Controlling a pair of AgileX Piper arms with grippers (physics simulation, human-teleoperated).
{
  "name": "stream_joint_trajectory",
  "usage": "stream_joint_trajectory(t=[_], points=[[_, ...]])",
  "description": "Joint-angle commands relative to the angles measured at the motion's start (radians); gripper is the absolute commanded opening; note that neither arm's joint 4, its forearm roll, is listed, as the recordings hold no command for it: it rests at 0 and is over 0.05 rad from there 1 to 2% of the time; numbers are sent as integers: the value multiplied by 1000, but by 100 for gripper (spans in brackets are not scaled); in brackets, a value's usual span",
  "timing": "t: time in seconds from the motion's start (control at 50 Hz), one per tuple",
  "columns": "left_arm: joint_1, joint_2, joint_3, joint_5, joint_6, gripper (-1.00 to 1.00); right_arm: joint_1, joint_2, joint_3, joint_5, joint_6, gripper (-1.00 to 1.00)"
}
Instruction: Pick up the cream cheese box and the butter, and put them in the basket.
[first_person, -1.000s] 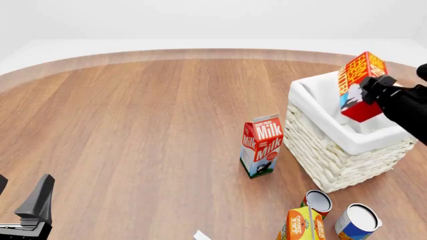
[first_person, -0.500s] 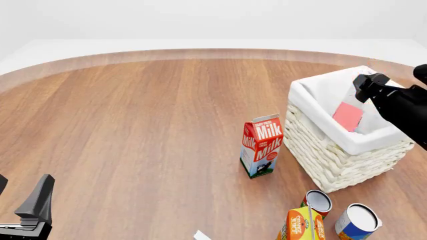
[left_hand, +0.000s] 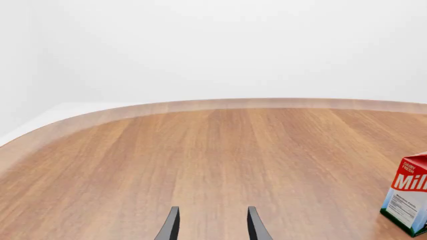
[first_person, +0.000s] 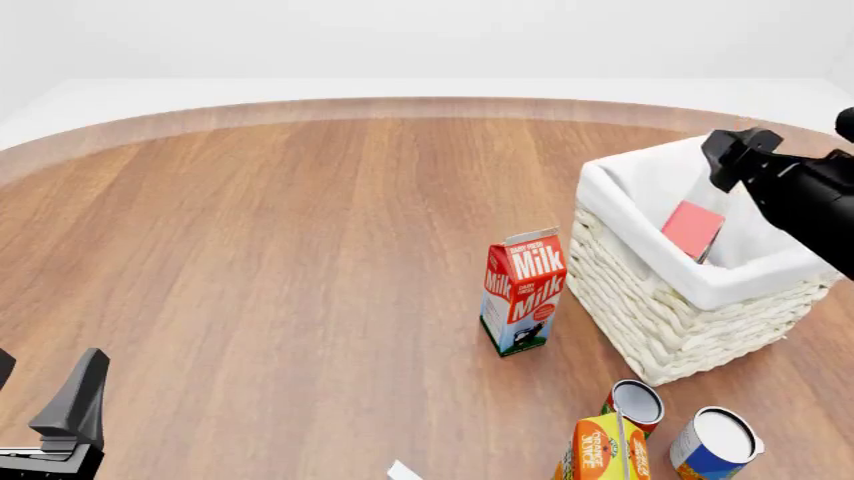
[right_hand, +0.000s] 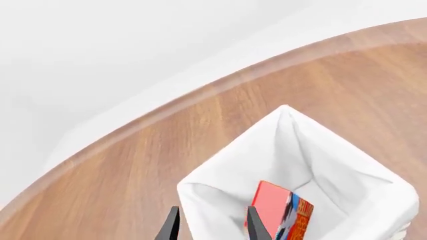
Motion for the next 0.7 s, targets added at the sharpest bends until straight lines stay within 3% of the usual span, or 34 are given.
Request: stream_joint_trajectory(t=[0.02,0.5,0.7], points=[[0,0,0,0,0,100,71,-81,-77,126,-41,100],[0,0,0,0,0,100,284,-245,-270,441,-165,100],[0,0,0,0,0,100,387,-262,-325,515,-204,100]])
